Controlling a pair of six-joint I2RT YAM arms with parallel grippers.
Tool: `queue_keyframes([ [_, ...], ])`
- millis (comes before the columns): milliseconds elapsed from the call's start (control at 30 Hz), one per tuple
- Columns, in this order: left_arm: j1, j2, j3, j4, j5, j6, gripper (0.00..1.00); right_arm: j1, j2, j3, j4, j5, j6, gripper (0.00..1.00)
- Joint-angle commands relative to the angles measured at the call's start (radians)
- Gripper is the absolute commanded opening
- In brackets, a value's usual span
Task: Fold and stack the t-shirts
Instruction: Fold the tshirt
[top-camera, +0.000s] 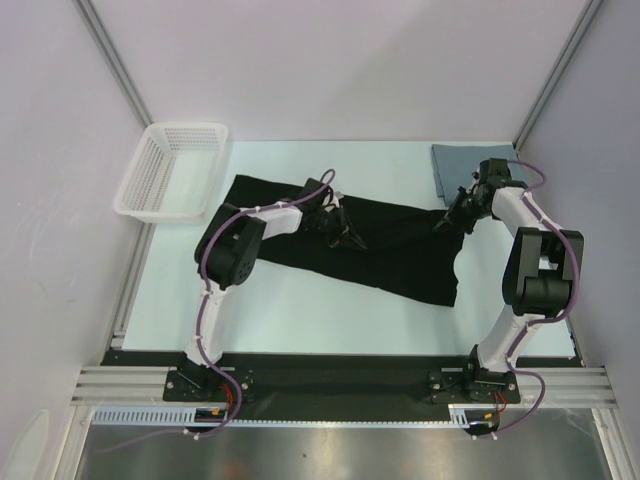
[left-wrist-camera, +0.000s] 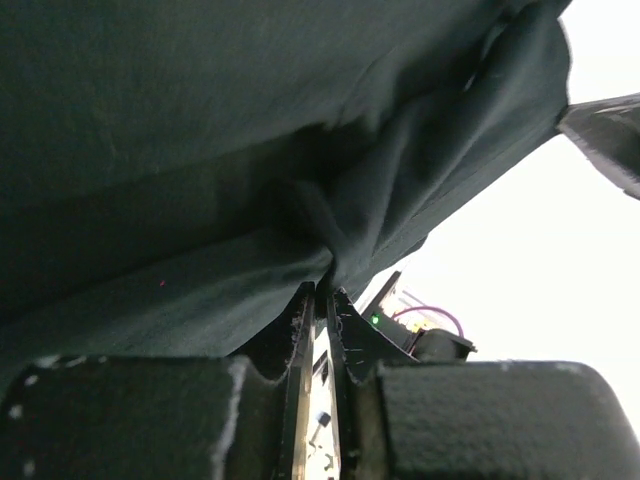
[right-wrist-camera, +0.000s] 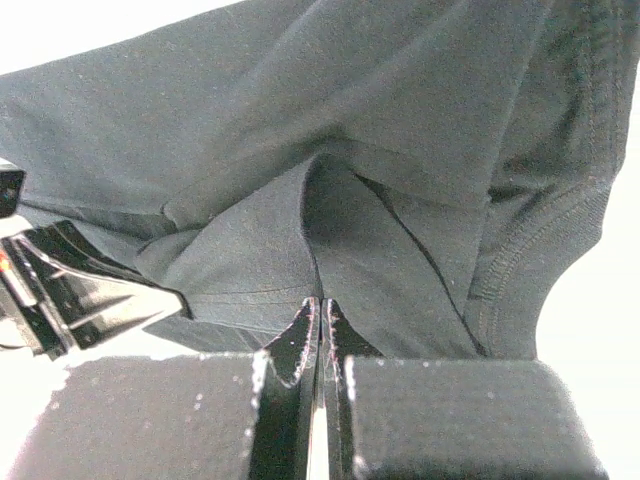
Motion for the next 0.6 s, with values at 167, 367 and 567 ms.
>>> queue_keyframes([
  [167, -0.034, -0.076, -0.033, 0.026, 0.035, -0.005, 0.22, -0.006, -0.058, -0.016, -0.042, 0.068, -0.043, 0.01],
  [367, -0.017, -0.215, -0.021, -0.227, -0.138, 0.220, 0.32, 0.003, -0.071, 0.034, -0.154, 0.182, -0.112, 0.28],
  [567, -0.006, -0.251, 0.055, -0.212, -0.188, 0.320, 0.42, 0.049, -0.085, 0.061, 0.025, 0.107, -0.078, 0.31],
])
